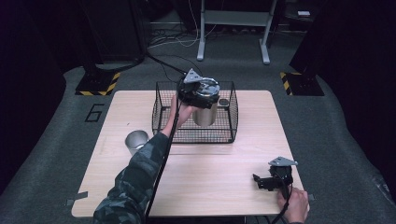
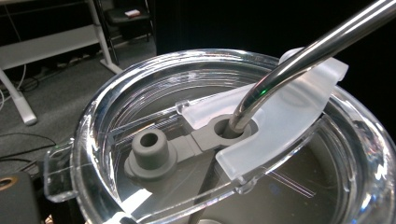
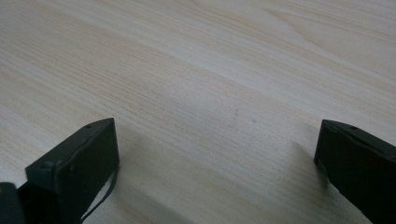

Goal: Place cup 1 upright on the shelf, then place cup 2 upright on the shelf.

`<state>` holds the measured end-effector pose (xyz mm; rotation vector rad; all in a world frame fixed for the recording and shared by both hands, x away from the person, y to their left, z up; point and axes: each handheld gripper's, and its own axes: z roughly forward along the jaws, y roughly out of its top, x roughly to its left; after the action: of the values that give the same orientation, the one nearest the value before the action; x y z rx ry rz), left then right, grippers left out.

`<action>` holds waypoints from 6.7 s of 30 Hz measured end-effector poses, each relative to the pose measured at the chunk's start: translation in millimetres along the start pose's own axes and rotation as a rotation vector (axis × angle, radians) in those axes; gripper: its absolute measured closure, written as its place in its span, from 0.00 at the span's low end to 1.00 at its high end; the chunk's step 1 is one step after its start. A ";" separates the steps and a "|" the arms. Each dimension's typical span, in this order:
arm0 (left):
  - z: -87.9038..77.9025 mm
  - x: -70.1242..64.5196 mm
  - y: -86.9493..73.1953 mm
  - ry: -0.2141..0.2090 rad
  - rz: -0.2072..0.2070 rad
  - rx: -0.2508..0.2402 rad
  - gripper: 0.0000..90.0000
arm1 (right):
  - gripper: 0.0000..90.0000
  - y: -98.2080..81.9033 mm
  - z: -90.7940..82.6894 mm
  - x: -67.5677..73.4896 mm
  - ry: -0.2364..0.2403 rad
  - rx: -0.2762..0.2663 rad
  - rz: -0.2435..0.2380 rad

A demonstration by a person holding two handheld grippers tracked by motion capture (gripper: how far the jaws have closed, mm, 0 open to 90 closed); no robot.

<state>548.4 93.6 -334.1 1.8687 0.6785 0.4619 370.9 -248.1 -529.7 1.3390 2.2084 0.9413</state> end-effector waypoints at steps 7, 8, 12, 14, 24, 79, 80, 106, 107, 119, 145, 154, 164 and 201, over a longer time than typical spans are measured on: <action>10.0 4.5 -3.8 0.014 -0.002 0.009 0.05 | 0.00 0.0 0.0 0.1 0.000 0.000 0.001; 10.8 4.9 -4.0 0.018 0.001 0.008 0.05 | 0.00 0.0 0.0 0.0 0.000 0.000 0.001; 17.1 5.7 -6.0 0.027 -0.002 0.010 0.05 | 0.00 0.0 0.0 0.0 0.000 0.000 0.000; 22.4 6.4 -8.1 0.029 -0.011 0.015 0.05 | 0.00 0.0 0.0 0.0 0.000 0.000 0.000; 37.9 11.4 -14.9 0.043 -0.019 0.037 0.05 | 0.00 -0.1 0.4 0.3 -0.005 -0.006 0.002; 86.3 7.6 -31.1 0.018 -0.052 0.160 0.04 | 0.00 0.0 0.0 0.0 0.000 0.000 0.000; 87.7 7.3 -31.5 0.021 -0.049 0.168 0.04 | 0.00 0.0 0.0 0.0 0.000 0.000 0.000; 96.6 9.2 -37.1 0.001 -0.063 0.223 0.04 | 0.00 -0.2 0.3 0.4 -0.005 -0.004 0.004; 96.5 9.3 -37.0 -0.005 -0.061 0.232 0.04 | 0.00 -0.2 0.3 0.5 -0.005 -0.004 0.004; 94.5 5.7 -37.3 -0.005 -0.038 0.228 0.03 | 0.00 -0.2 0.3 0.5 -0.005 -0.004 0.004; 58.7 -0.8 -23.2 0.019 -0.015 0.169 0.00 | 0.00 0.0 0.0 0.2 0.000 0.000 0.001; 40.8 -1.8 -20.5 0.026 -0.015 0.138 0.00 | 0.00 -0.1 0.4 0.3 -0.005 -0.005 0.002; 15.3 -9.4 -24.6 0.029 0.002 0.118 0.00 | 0.00 -0.2 0.3 0.6 -0.005 -0.004 0.005; -92.3 -34.4 -86.0 0.037 0.040 0.119 0.00 | 0.00 -0.2 0.4 0.6 -0.006 -0.006 0.004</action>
<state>446.2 161.9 -378.9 1.9930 0.7074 0.4920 370.7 -247.5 -530.1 1.3424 2.1978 0.9427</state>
